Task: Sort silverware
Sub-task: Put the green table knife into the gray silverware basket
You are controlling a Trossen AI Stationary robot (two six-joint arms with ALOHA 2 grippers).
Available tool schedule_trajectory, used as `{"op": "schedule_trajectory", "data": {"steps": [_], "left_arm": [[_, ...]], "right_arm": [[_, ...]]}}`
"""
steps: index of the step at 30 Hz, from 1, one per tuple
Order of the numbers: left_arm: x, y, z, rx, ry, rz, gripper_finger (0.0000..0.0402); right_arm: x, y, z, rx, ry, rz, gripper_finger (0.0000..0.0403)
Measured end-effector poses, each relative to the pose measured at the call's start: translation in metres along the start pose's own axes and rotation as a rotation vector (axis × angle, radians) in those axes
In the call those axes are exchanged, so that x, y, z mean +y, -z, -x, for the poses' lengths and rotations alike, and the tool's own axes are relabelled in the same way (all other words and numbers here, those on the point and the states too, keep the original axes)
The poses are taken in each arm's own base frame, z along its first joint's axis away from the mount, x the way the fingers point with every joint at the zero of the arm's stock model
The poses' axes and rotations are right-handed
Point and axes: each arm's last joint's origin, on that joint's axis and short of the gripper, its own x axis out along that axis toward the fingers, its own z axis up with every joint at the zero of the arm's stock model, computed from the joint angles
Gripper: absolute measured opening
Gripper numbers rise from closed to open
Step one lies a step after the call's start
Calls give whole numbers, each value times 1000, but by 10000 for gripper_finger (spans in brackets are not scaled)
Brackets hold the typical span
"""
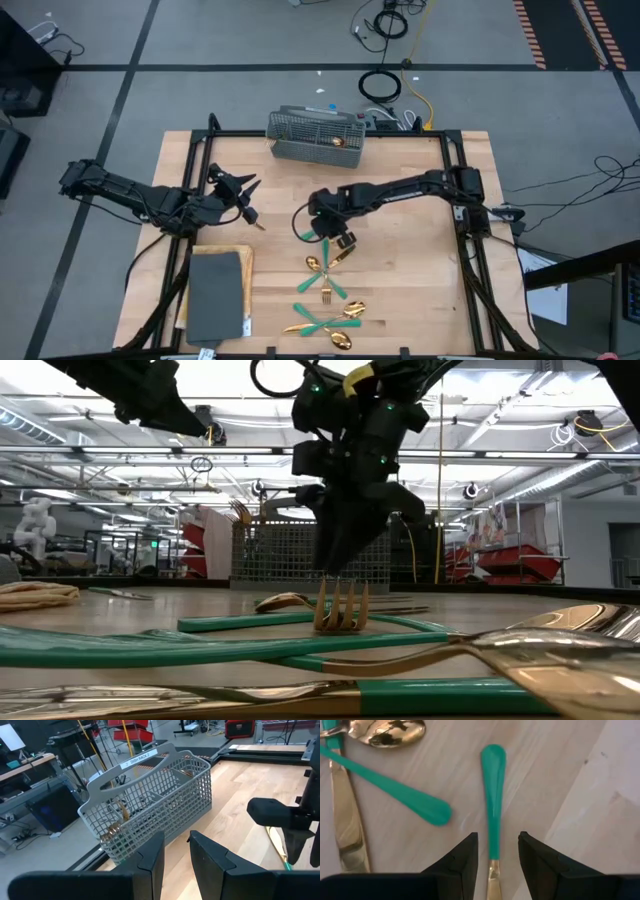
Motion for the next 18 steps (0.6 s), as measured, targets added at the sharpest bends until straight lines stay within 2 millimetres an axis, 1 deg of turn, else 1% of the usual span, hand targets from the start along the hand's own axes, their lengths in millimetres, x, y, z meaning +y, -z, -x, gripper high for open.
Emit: {"op": "schedule_trajectory", "data": {"steps": [3,11,14,18], "left_arm": [[0,0,0,1,0,-1,99],[0,2,0,11,-2,-15,99],[0,2,0,12,-2,-17,99],[0,2,0,14,-3,-20,99]], "right_arm": [[-2,4,-6,16,-7,4,130],[-10,15,-33,54,-22,-4,130],[-10,19,-38,83,-41,-14,130],[-10,24,-38,128,-55,-40,130]]}}
